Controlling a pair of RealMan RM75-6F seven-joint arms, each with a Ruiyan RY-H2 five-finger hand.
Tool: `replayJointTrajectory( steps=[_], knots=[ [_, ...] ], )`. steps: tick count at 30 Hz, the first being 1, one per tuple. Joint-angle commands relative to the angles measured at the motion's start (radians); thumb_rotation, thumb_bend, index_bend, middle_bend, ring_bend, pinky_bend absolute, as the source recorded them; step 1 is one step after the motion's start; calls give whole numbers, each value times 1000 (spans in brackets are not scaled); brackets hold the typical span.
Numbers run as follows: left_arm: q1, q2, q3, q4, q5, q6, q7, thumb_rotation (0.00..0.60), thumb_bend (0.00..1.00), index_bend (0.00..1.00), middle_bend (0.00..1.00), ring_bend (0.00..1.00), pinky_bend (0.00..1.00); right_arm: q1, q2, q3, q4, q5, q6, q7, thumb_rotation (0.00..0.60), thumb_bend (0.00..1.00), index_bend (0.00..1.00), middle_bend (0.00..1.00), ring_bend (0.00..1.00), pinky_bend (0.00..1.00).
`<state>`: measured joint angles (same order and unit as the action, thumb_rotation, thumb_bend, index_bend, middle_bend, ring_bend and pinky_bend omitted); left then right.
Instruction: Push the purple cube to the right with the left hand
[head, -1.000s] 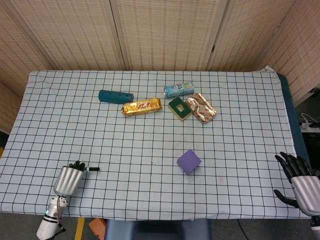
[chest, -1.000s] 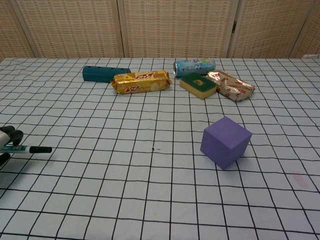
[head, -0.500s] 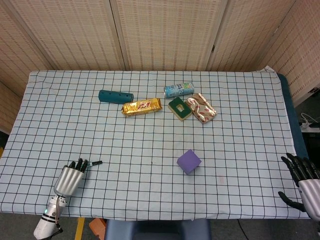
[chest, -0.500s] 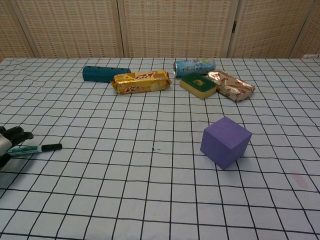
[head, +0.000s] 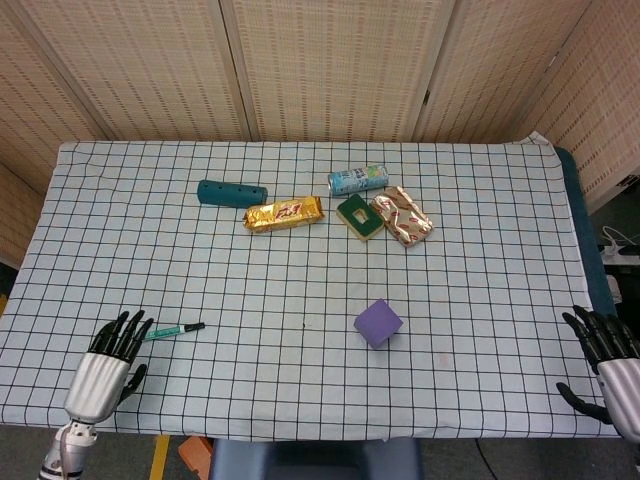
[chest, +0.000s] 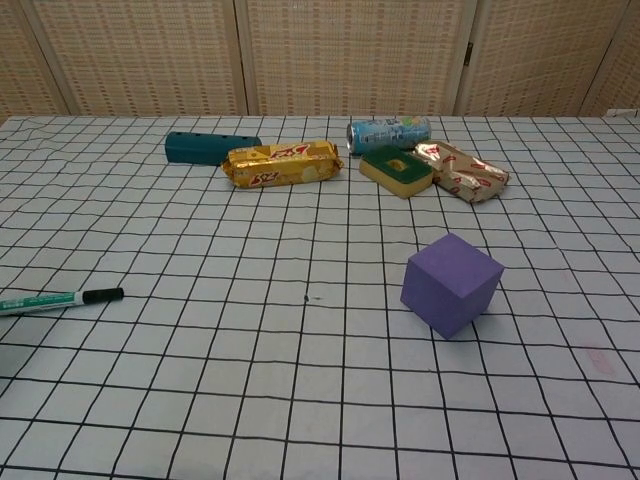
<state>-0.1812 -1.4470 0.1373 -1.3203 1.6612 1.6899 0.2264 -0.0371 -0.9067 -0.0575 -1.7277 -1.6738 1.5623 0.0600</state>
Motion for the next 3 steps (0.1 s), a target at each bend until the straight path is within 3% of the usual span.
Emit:
replayJointTrajectory(
  steps=[1, 3],
  knots=[
    [49, 142, 42, -104, 42, 49, -232, 600, 360, 0, 0, 0, 156, -10, -2, -5, 4, -17, 21, -2, 600, 129, 0, 0, 0, 0],
    [57, 126, 33, -66, 41, 49, -255, 600, 359, 0, 0, 0, 156, -16, -6, -8, 6, -23, 29, -9, 600, 129, 0, 0, 0, 0]
  ],
)
